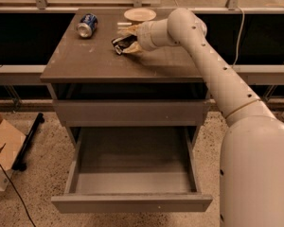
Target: Pick rxbar chocolate from middle drawer and place on counter
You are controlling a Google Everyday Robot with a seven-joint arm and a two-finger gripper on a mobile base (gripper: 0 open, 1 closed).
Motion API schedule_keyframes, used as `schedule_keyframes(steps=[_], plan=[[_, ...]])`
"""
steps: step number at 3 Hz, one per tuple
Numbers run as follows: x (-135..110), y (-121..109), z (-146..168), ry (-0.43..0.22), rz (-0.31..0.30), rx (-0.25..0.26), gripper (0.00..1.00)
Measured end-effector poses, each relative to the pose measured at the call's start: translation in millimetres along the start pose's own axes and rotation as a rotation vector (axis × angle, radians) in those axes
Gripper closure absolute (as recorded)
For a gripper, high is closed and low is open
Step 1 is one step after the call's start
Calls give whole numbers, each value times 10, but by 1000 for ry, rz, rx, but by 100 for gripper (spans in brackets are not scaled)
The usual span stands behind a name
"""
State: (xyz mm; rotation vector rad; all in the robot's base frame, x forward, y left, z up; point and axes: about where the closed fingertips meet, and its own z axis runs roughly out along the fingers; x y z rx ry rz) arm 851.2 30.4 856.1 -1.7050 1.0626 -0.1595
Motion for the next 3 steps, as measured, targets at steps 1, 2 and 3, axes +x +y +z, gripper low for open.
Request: schedule_keyframes(steps=[1,2,3], plan=[[-15,20,30,-4,0,-4,13],[-29,35,58,-7,0,-7,0],[-29,35,58,-7,0,-7,0]])
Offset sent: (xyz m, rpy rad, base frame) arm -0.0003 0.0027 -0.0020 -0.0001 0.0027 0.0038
